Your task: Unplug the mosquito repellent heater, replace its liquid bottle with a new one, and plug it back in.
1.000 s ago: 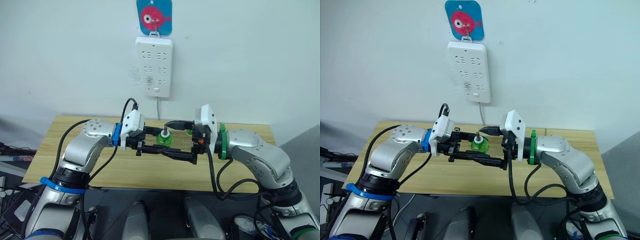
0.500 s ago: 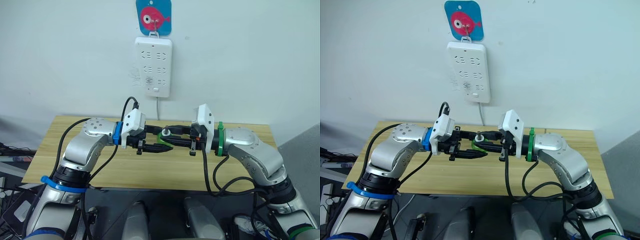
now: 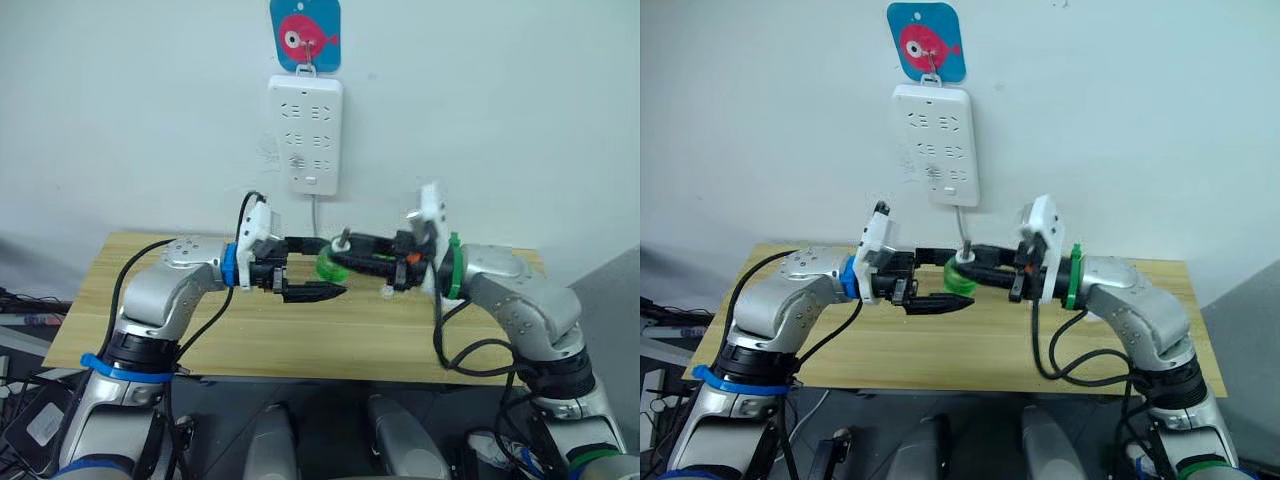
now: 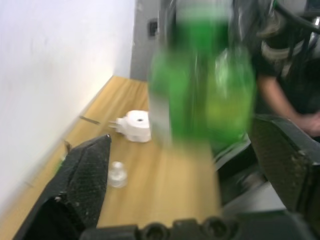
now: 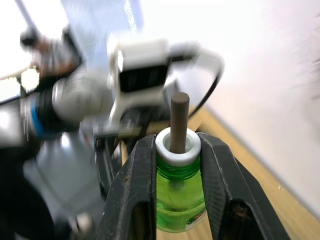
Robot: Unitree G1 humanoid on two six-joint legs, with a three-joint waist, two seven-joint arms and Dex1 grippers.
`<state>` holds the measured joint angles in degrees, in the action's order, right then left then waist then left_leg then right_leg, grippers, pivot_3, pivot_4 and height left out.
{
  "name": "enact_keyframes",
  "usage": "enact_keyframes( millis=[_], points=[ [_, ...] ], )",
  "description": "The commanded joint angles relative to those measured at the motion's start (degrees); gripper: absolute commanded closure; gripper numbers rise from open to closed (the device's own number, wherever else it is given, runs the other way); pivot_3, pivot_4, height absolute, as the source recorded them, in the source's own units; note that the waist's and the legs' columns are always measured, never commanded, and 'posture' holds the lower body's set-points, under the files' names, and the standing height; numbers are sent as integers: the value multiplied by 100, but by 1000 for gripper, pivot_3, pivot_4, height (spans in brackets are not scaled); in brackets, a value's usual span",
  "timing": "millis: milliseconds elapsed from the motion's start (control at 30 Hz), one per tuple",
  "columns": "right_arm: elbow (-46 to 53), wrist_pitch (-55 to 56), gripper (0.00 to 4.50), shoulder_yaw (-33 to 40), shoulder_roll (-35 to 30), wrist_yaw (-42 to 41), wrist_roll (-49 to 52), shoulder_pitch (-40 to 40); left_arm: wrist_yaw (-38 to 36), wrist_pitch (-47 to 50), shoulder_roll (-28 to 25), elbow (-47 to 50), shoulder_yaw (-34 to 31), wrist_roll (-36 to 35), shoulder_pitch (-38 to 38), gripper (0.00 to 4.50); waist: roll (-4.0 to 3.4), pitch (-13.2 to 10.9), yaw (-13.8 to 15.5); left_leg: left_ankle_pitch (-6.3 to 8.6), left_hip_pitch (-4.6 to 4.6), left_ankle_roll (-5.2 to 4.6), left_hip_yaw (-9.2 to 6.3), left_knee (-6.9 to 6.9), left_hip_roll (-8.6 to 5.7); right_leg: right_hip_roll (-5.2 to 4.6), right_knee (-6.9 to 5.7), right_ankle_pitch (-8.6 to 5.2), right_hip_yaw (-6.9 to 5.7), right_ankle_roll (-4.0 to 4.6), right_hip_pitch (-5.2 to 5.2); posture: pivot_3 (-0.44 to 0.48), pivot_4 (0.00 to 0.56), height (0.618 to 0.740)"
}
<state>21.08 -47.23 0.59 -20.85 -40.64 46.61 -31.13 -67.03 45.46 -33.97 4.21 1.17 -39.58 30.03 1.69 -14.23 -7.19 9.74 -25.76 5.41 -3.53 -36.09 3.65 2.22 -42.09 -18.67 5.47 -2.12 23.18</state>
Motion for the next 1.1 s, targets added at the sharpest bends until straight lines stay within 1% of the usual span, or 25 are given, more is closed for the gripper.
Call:
enact_keyframes(
  millis=[33, 133, 267, 367, 433, 533, 633, 767, 900, 1000, 1100],
  points=[
    [-90, -440, 3684, 819, 393, 896, 1093, -90, 736, 986, 325, 409, -666, -1070, 63, 0, 2, 4, 0, 0, -1, 0, -3, 0, -1, -1, 0, 0, -3, 0, -1, -155, 142, 718],
    [-146, -590, 3684, 1199, 753, 1658, 1681, -24, 1647, 1334, 853, 444, -1168, -1646, 123, 0, 0, 15, -6, 0, -3, 0, -5, -1, -4, -4, -1, 1, -4, -1, -2, -155, 140, 718],
    [-102, -541, 3684, 1488, 1207, 2649, 2423, 119, 2824, 1485, 1652, 711, -1581, -2439, 112, 0, -1, 45, -33, 0, -4, 0, -5, -1, -4, -5, -2, 3, -5, -3, -2, -150, 143, 718],
    [-26, -469, 3684, 1529, 1346, 3085, 2783, 177, 3512, 1401, 2084, 730, -1706, -2732, 156, 0, -3, 88, -49, 0, -4, 0, -3, 0, -6, -6, -2, 4, -2, -4, -2, -150, 145, 718],
    [11, -418, 3684, 1507, 1381, 3296, 2971, 197, 3814, 1370, 2262, 729, -1721, -2901, 182, 0, -2, 110, -69, 0, -3, 0, -3, 0, -7, -5, -3, 4, -2, -4, -2, -151, 145, 718],
    [85, -361, 3684, 1404, 1374, 3496, 3156, 234, 4122, 1355, 2420, 740, -1719, -3191, 209, 0, -3, 117, -74, 0, -3, -1, -3, 0, -8, -3, -2, 4, -1, -4, -2, -158, 148, 718],
    [193, -321, 3684, 1255, 1323, 3557, 3184, 277, 4287, 1342, 2437, 695, -1738, -3432, 232, 0, -4, 120, -81, 1, -3, -1, -2, 1, -8, -2, -2, 4, 0, -4, -2, -161, 149, 718],
    [287, -260, 3684, 1118, 1273, 3585, 3239, 303, 4370, 1368, 2378, 581, -1748, -3730, 264, 0, -4, 123, -84, 1, -3, -1, -2, 1, -8, 0, -2, 4, 1, -4, -2, -165, 150, 718],
    [321, -186, 3684, 1041, 1251, 3641, 3351, 313, 4289, 1392, 2274, 550, -1649, -3825, 228, 0, -4, 125, -83, 1, -3, -1, -2, 1, -8, 0, -1, 4, 1, -4, -2, -167, 152, 718],
    [329, -138, 3684, 1006, 1230, 3688, 3424, 316, 4318, 1375, 2253, 493, -1648, -3928, 220, 624, -5, 126, -83, 1, -3, -1, -2, 1, -8, 0, -1, 4, 1, -4, -2, -167, 155, 718],
    [337, -69, 3684, 964, 1209, 3755, 3523, 301, 4293, 1424, 2202, 478, -1635, -4013, 177, 1553, -5, 126, -83, 1, -3, -1, -2, 1, -8, 1, -1, 4, 1, -4, -2, -167, 156, 718]
  ],
)
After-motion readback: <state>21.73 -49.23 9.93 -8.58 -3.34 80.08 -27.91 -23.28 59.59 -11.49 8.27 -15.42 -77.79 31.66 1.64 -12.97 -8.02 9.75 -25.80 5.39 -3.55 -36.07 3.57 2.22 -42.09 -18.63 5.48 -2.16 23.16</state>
